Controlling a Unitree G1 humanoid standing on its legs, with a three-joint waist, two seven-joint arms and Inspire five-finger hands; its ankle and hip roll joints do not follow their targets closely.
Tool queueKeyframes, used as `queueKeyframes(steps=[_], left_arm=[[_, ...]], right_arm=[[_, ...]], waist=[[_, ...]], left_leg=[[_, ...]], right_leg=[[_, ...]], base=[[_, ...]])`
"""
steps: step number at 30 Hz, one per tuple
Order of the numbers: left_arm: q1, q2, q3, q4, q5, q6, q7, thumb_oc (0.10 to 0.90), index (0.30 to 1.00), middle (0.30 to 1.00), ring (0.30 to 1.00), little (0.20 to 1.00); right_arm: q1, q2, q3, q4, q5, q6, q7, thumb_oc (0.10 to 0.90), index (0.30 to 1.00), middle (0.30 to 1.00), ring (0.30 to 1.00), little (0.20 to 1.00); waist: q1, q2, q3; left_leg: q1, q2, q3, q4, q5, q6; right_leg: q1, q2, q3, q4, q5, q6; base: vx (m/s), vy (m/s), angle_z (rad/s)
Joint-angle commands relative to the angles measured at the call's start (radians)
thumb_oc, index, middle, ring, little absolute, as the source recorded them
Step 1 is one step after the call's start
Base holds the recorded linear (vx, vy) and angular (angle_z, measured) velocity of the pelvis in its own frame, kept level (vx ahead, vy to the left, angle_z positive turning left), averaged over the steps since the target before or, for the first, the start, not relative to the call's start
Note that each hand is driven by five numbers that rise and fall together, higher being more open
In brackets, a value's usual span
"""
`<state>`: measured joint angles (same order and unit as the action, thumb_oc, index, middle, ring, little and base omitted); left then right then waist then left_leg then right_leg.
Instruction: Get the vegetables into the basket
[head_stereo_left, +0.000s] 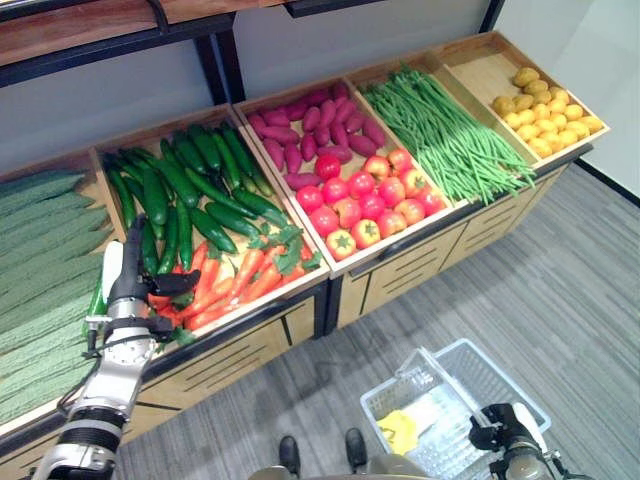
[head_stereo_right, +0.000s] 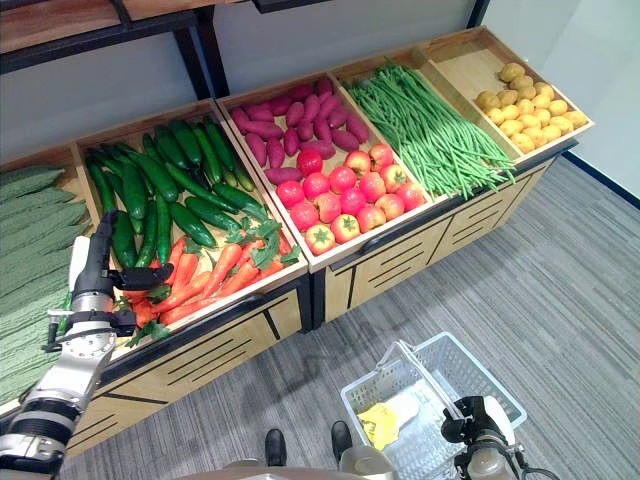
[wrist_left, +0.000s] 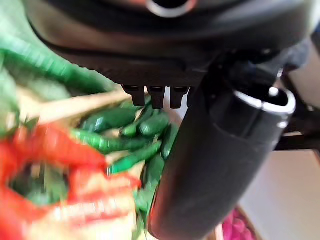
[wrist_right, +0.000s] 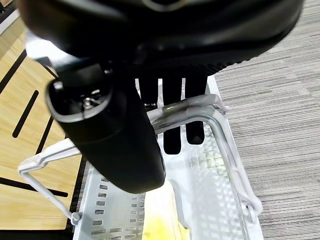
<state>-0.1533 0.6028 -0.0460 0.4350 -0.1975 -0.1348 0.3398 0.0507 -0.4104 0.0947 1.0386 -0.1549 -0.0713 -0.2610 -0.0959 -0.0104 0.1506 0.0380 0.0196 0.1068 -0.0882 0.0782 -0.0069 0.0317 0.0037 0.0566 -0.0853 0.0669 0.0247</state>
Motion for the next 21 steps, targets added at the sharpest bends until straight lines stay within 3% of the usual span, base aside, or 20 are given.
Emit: queueKeyframes(steps=[1,11,21], left_arm=[[-0.079,0.088,0.056,-0.073,-0.018,-0.069,0.001,0.9,1.0,1.0,1.0,1.0],[-0.081,0.074,0.005,-0.116,-0.037,-0.073,-0.049,0.9,1.0,1.0,1.0,1.0],[-0.071,0.074,-0.069,-0.081,0.072,-0.043,-0.105,0.9,1.0,1.0,1.0,1.0]], right_arm=[[-0.018,-0.088,-0.014,-0.059,-0.015,-0.035,-0.036,0.4,0.3,0.3,0.3,0.3],[-0.023,-0.081,-0.01,-0.035,-0.013,-0.038,-0.028,0.4,0.3,0.3,0.3,0.3],[-0.025,-0.074,-0.011,-0.023,-0.006,-0.042,-0.021,0.4,0.3,0.3,0.3,0.3]], waist=[[0.004,-0.05,-0.084],[0.001,-0.049,-0.079],[-0.004,-0.049,-0.074]], left_leg=[[0.026,0.065,-0.012,0.001,-0.038,-0.061],[0.026,0.07,-0.01,0.001,-0.035,-0.063],[0.027,0.07,-0.003,0.001,-0.037,-0.063]], right_leg=[[-0.058,-0.155,0.024,0.046,0.031,0.142],[-0.058,-0.15,0.023,0.046,0.03,0.14],[-0.059,-0.15,0.027,0.045,0.028,0.14]], base=[[0.0,-0.011,-0.06],[0.0,-0.003,-0.02],[0.0,0.0,0.0]])
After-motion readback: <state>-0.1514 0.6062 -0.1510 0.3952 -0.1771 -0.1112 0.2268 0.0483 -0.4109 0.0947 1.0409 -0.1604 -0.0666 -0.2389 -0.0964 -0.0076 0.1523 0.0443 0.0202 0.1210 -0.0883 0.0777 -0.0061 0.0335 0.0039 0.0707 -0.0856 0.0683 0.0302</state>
